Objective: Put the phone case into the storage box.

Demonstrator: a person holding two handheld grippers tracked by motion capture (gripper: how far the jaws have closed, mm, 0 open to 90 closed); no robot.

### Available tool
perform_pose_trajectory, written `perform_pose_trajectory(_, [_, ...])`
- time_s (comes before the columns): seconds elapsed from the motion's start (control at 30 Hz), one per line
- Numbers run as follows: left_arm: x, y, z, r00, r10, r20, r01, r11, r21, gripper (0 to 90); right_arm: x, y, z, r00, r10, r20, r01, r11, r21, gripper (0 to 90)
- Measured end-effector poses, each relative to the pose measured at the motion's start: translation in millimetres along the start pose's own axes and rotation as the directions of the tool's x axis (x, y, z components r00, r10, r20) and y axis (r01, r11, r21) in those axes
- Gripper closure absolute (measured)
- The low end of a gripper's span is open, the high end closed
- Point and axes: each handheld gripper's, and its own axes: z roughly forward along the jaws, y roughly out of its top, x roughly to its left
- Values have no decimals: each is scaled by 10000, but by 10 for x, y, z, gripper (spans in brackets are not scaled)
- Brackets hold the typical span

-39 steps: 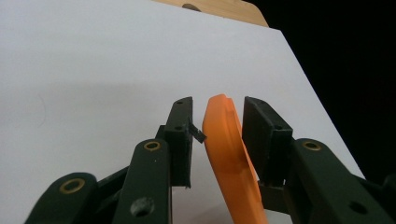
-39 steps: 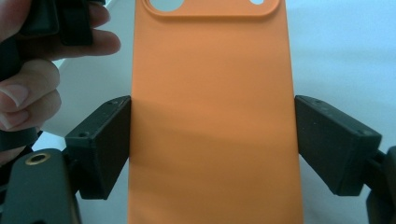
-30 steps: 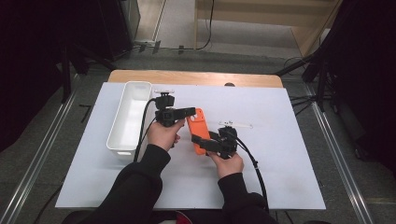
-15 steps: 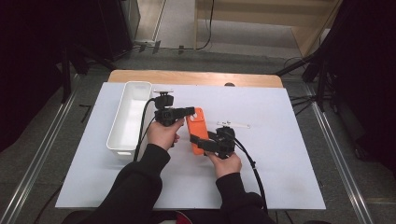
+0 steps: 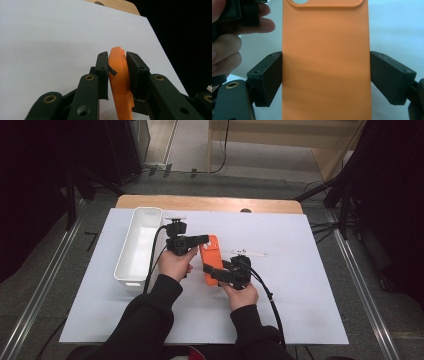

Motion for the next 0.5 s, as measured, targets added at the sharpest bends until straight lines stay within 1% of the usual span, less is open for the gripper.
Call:
perform_pose_trajectory(0.1, [14, 6, 0, 9998, -131, 129, 131, 9999, 7, 736, -4, -2, 6, 10000, -6, 6, 6, 10000, 41, 146])
perform_pose_trajectory(0.2, [7, 7, -9, 9999, -83, 146, 83, 10000, 3, 744, 1, -2, 7, 10000, -41, 0, 41, 10000, 15, 146])
perform_pose_trajectory(0.27, [5, 10, -16, 9997, -130, 209, 130, 9999, 28, 750, -2, -3, 11, 9999, -131, -4, 131, 9999, 5, 146])
perform_pose_trajectory(0.33, [3, 10, -22, 9996, -131, 247, 131, 9999, -14, 756, 3, -4, 11, 9999, -112, 7, 112, 9999, 4, 146])
perform_pose_trajectory(0.37, [1, 13, -29, 9993, -166, 338, 167, 9999, -17, 756, 5, -5, 12, 9999, -123, 10, 123, 9999, -16, 146])
perform_pose_trajectory(0.4, [-7, 14, -36, 9994, -120, 328, 121, 9999, -34, 761, 3, -6, 17, 9998, -211, -36, 211, 9998, -51, 145])
perform_pose_trajectory(0.5, [-32, 16, -53, 9993, -15, 365, 16, 10000, -31, 763, 3, -7, 20, 9996, -273, -55, 273, 9996, -50, 144])
